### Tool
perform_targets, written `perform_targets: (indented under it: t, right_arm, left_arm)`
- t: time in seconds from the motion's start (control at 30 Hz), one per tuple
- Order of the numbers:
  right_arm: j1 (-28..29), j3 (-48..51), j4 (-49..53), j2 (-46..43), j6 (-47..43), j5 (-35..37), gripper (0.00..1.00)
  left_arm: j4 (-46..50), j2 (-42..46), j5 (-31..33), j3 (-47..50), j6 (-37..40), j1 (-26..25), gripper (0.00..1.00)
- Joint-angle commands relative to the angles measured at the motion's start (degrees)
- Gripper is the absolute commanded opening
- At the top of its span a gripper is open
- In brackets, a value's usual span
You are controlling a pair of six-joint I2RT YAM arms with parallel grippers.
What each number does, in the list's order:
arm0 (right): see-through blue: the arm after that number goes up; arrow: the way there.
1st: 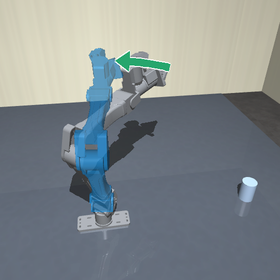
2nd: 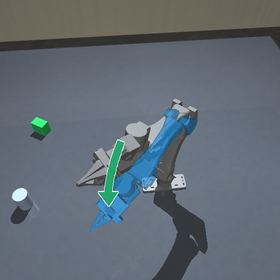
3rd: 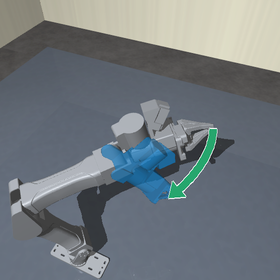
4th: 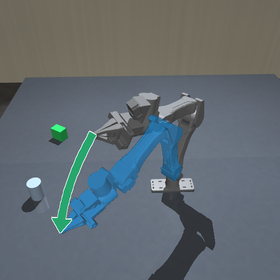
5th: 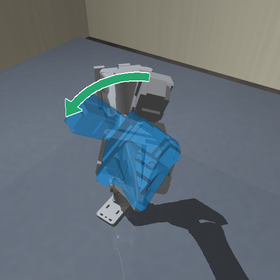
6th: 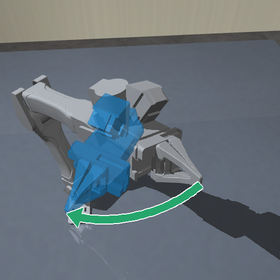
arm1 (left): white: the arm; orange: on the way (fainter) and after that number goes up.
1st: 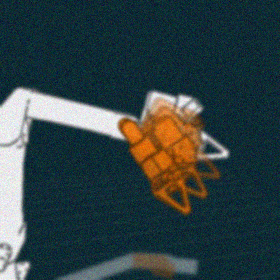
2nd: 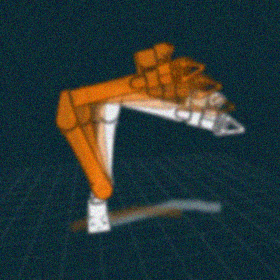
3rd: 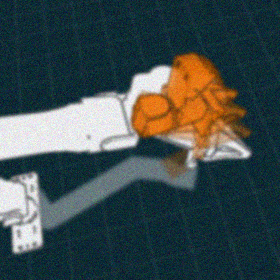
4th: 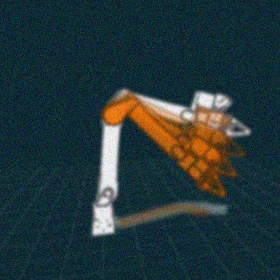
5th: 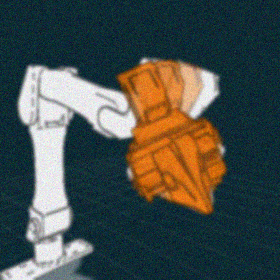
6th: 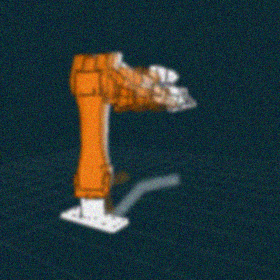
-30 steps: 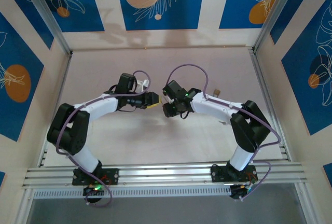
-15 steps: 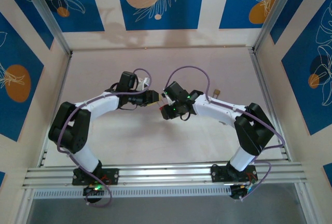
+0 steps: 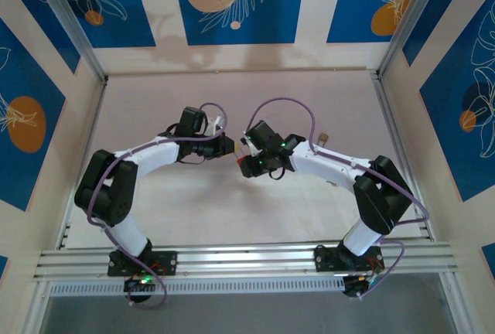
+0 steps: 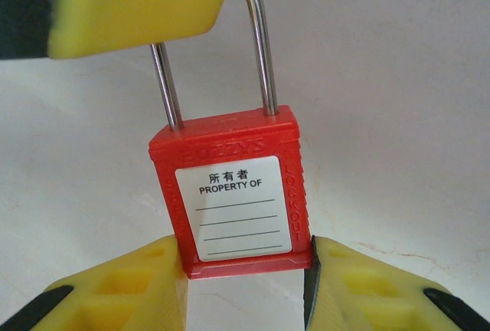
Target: Unlock with the key
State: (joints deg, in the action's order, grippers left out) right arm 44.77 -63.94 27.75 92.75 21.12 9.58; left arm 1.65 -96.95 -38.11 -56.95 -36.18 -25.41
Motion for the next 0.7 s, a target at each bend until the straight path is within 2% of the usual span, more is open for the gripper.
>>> perform_targets:
  t: [0.0,0.07,0.13,0.17,0.23,0.4,0.5,0.67]
  right_arm:
    - [0.6,0.3,-1.2,-1.7,0.5,-1.8,0.39]
    - [0.6,0.4,-1.2,-1.7,0.7,-1.7,0.41]
    - [0.5,0.4,-1.0,-1.5,0.9,-1.0,0.52]
    - [0.3,0.4,-0.8,-1.6,1.0,-0.6,0.57]
    - [-0.5,1.1,-0.7,-2.5,1.4,-0.4,0.62]
    - [-4.7,5.9,-1.6,-8.5,2.8,-0.9,0.67]
    - [-8.7,9.0,-1.9,-11.9,3.5,-2.5,0.68]
    - [-16.1,13.6,-2.7,-16.2,4.9,-5.8,0.68]
  left_arm:
    - [-2.2,-0.6,-0.8,-0.8,-0.7,-0.8,0.00]
    - [-2.5,-0.3,-0.8,-0.7,-1.1,-0.8,0.00]
    - [-1.6,0.5,0.2,-1.1,-0.2,-0.8,0.00]
    - [0.5,1.3,1.8,-1.7,1.3,-0.8,0.00]
    - [6.3,2.6,6.2,-3.8,5.5,-0.8,0.00]
    - [19.7,4.9,20.8,-9.8,15.0,-0.9,0.00]
    - [23.2,5.9,29.6,-11.4,18.8,-2.2,0.00]
    - [25.0,6.0,47.0,-11.3,23.2,-7.7,0.00]
